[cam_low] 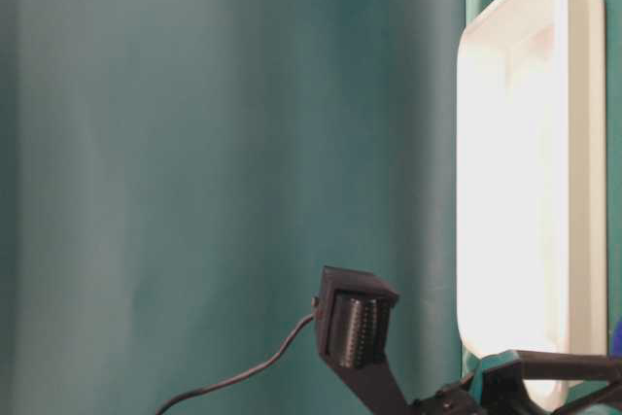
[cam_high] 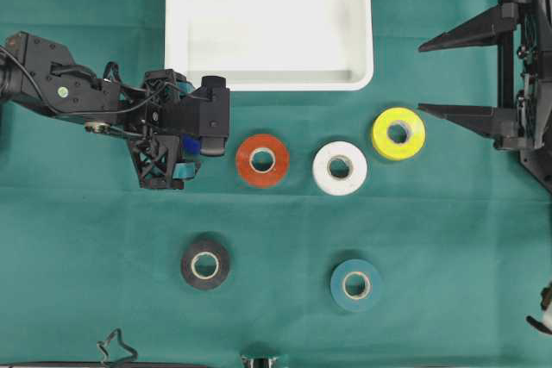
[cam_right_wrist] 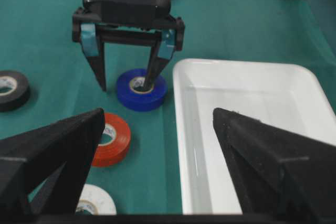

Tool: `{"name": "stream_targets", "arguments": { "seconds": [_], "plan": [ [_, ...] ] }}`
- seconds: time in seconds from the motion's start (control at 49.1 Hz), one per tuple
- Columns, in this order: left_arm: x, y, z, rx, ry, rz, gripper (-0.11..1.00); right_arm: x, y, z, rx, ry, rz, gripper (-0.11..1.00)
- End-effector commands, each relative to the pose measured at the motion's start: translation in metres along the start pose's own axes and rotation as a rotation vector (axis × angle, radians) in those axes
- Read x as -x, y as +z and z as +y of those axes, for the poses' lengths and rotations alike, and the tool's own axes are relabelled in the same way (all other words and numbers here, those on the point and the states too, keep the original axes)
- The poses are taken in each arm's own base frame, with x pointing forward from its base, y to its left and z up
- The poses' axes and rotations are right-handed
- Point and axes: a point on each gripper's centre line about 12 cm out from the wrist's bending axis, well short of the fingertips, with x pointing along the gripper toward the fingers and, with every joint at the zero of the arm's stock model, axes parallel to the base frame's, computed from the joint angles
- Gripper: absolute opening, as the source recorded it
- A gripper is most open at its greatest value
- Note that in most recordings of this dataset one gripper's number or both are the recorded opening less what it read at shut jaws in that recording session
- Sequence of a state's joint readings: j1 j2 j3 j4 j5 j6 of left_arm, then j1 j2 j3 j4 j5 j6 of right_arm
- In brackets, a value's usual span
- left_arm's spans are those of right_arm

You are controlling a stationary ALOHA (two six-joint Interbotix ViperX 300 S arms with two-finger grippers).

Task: Pick up the tape from a random location and place it into the white case.
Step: 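Close the left gripper inside the blue tape's core and lift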

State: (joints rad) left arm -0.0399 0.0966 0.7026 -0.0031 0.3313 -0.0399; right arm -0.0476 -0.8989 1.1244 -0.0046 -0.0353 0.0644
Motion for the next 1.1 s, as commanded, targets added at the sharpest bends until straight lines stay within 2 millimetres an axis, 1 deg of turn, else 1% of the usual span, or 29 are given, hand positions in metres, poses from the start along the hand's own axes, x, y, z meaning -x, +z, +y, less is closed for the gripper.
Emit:
{"name": "stream_targets", "arguments": {
  "seconds": [0.0,0.244,0.326,0.387,0.57,0.611,0.896,0.977,1.079],
  "plan": [
    [-0.001,0.001,0.001,0.006,0.001,0.000,0.99,-0.001,0.010,0.001,0.003,0.002,-0.024,0.93],
    [-0.001,0.000,0.000,0.009,0.000,0.005,0.97,-0.001,0.010,0.001,0.003,0.002,-0.024,0.93],
    [-0.001,0.000,0.000,0.015,0.001,0.011,0.93,-0.001,0.010,0.001,0.003,0.002,-0.024,0.93],
    [0.001,0.001,0.000,0.021,0.001,0.012,0.81,-0.001,0.010,0.001,0.003,0.002,-0.024,0.93],
    [0.004,-0.001,0.000,0.029,0.002,0.034,0.31,-0.001,0.011,0.000,0.003,0.000,-0.026,0.93],
    [0.004,-0.001,0.000,0.029,0.002,0.038,0.24,-0.001,0.011,0.001,0.003,0.002,-0.026,0.93],
    [0.007,0.001,0.000,0.029,0.001,0.034,0.24,-0.002,0.010,0.001,0.003,0.001,-0.021,0.93],
    [0.012,0.003,-0.003,0.022,-0.003,0.025,0.24,-0.002,0.009,0.000,0.003,-0.001,-0.014,0.93],
    [0.026,0.011,-0.009,0.020,-0.011,0.001,0.24,-0.002,0.009,0.000,0.003,-0.001,-0.009,0.93]
  ]
}}
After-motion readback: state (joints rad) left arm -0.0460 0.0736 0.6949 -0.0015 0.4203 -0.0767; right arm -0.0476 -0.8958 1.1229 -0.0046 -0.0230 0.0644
